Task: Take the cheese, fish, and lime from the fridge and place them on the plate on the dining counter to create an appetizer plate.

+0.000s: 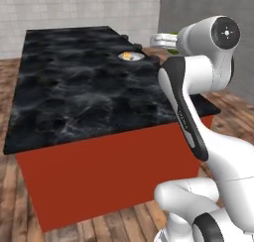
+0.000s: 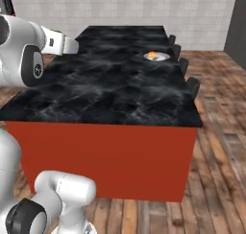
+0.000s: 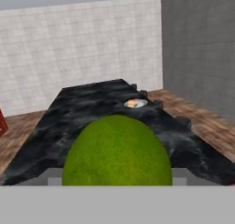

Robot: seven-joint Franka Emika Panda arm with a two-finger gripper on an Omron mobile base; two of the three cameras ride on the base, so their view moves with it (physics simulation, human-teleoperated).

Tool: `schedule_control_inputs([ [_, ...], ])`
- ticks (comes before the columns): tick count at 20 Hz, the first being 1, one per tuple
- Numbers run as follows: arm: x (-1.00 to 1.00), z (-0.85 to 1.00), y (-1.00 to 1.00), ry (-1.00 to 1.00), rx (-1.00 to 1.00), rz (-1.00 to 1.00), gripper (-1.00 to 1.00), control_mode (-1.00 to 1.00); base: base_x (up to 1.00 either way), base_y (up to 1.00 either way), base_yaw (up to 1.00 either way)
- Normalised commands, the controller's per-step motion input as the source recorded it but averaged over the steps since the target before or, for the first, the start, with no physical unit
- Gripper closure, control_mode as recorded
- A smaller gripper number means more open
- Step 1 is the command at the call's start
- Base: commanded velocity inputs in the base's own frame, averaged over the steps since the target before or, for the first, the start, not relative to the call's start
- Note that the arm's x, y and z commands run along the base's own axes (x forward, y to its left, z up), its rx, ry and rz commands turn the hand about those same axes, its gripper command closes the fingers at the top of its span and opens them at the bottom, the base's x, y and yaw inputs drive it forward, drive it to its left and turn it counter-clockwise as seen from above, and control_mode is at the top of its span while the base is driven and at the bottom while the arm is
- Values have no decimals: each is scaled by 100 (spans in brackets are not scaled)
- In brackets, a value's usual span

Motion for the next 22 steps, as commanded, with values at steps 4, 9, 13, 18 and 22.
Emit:
schedule_control_inputs([
  [4, 0, 0, 0, 0, 0, 0, 100, 100, 0, -100, -4],
  [9, 0, 0, 0, 0, 0, 0, 100, 100, 0, -100, -4],
  [13, 0, 0, 0, 0, 0, 0, 100, 100, 2, -100, -6],
  [18, 0, 0, 0, 0, 0, 0, 100, 100, 11, -100, -4],
  [22, 0, 0, 0, 0, 0, 0, 100, 100, 31, -100, -1],
])
